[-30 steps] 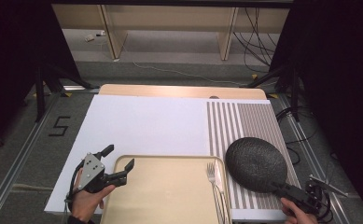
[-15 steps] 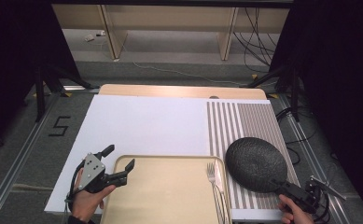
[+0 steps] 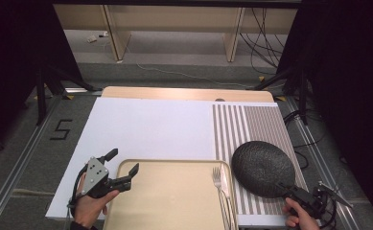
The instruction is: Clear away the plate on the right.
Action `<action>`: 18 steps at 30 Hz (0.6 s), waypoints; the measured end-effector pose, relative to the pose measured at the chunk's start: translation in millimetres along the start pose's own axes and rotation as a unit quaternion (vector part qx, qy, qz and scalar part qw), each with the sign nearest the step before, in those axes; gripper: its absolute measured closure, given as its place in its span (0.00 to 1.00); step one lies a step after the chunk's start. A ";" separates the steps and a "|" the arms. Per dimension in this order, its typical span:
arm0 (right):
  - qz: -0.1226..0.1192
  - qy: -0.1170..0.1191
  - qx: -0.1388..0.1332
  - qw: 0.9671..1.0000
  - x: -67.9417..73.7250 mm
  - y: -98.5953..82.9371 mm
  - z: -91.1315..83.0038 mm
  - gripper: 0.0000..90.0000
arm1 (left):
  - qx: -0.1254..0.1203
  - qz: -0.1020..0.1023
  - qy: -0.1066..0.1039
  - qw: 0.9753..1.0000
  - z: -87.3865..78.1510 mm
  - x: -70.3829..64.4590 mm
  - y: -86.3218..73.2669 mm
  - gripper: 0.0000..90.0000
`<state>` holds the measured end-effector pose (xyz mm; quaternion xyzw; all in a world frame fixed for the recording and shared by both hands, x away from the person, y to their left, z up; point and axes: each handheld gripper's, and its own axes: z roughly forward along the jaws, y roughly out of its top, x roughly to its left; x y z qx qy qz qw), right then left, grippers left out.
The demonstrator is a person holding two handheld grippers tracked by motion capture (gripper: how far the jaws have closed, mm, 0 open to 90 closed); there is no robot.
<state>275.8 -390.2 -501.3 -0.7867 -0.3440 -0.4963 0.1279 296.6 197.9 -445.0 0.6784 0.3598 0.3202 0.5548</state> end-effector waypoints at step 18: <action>0.026 0.027 -0.017 0.999 -11.8 -1.4 4.2 0.67 | 0.004 0.003 -0.003 1.000 1.0 -1.1 -0.3 0.18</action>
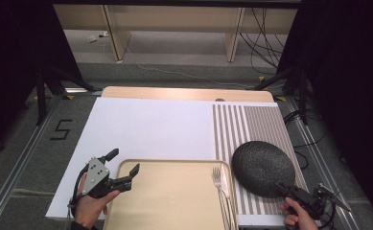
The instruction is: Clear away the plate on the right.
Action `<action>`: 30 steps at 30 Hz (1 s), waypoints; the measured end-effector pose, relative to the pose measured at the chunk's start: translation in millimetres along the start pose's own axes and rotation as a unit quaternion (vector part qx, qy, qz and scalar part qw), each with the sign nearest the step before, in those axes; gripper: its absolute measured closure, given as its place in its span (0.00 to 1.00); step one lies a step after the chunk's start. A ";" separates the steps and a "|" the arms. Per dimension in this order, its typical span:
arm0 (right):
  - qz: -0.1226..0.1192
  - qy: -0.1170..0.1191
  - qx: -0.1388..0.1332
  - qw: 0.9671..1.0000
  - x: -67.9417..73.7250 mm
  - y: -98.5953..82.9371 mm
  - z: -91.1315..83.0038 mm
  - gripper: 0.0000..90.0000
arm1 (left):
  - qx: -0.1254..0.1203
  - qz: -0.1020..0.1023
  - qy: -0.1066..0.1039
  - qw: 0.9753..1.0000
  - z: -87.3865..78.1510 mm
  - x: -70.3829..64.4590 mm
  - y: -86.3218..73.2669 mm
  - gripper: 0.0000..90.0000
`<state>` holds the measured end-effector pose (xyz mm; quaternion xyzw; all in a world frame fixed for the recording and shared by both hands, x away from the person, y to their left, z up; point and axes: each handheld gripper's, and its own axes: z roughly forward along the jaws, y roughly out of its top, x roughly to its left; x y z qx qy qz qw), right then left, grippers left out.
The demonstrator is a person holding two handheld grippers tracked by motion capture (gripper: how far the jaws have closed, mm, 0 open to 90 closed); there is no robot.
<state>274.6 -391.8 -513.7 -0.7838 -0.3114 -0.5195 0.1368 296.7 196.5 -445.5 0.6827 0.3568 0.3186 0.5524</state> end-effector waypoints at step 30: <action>0.033 -0.001 -0.036 0.999 0.0 0.9 -1.1 0.95 | 0.001 0.000 0.000 1.000 0.4 0.3 -0.6 0.18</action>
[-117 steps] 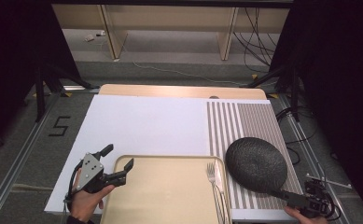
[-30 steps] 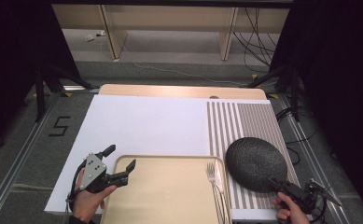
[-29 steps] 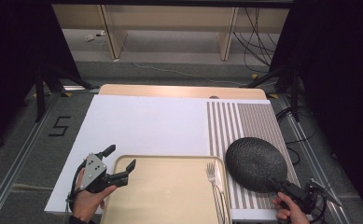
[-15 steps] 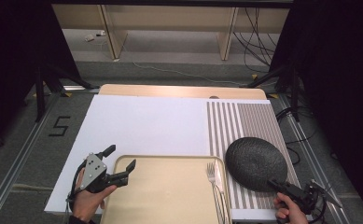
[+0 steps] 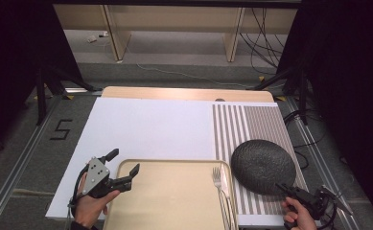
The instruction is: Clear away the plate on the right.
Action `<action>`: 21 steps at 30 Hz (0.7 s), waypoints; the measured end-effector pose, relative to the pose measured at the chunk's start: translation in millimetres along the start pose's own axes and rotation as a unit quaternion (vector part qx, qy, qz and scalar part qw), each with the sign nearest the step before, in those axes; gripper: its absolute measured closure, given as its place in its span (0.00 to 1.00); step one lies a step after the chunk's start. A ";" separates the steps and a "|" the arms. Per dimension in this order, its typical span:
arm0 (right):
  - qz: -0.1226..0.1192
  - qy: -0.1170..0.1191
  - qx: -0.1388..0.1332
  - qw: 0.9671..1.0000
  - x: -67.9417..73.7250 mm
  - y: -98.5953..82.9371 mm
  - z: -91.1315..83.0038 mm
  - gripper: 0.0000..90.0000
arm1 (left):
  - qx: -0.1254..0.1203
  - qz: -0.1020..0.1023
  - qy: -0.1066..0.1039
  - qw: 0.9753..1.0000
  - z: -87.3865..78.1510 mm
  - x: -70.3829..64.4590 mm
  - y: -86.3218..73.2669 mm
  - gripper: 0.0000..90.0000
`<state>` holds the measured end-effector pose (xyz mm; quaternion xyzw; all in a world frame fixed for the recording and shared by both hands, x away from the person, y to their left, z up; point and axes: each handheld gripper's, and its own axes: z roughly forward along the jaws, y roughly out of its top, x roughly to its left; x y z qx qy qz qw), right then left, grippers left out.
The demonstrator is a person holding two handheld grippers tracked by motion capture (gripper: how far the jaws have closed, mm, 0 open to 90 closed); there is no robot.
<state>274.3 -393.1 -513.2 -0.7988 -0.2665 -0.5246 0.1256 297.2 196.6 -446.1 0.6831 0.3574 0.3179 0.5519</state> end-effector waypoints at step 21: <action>-0.007 0.049 -0.023 0.999 9.9 -0.8 -7.2 0.95 | -0.004 0.000 0.001 1.000 -1.0 0.4 1.0 0.18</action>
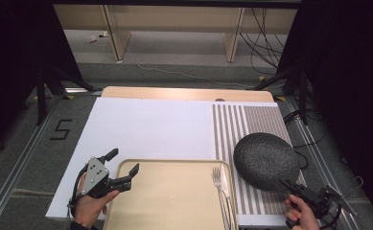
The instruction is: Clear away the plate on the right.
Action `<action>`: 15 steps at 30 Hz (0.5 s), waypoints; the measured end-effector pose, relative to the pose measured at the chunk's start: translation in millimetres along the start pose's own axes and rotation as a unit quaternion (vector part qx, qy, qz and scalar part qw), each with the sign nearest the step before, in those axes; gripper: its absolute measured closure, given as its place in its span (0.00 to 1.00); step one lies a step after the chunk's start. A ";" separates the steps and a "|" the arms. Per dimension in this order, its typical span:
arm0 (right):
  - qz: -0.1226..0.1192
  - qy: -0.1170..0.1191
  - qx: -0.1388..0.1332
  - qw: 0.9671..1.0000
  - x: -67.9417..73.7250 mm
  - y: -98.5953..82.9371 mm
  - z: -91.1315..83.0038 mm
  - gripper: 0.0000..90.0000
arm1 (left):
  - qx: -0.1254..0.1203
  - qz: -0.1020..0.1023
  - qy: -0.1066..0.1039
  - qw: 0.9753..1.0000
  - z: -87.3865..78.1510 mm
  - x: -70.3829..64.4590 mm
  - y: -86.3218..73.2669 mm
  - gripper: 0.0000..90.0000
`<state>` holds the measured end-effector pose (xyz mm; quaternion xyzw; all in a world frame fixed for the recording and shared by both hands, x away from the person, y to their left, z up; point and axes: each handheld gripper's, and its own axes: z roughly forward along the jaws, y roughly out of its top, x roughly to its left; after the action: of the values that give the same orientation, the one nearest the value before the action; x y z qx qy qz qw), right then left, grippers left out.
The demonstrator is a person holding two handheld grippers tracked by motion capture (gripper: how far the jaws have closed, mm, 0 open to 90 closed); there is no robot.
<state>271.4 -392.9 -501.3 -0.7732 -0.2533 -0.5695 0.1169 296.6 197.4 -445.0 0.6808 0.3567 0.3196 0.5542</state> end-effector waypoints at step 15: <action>-0.022 0.028 0.028 0.999 17.0 -17.7 2.0 0.95 | -0.001 -0.001 0.001 1.000 -0.5 0.2 0.0 0.18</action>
<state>267.5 -372.7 -487.9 -0.7475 -0.2829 -0.5861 0.1330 296.4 197.8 -444.8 0.6797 0.3573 0.3202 0.5548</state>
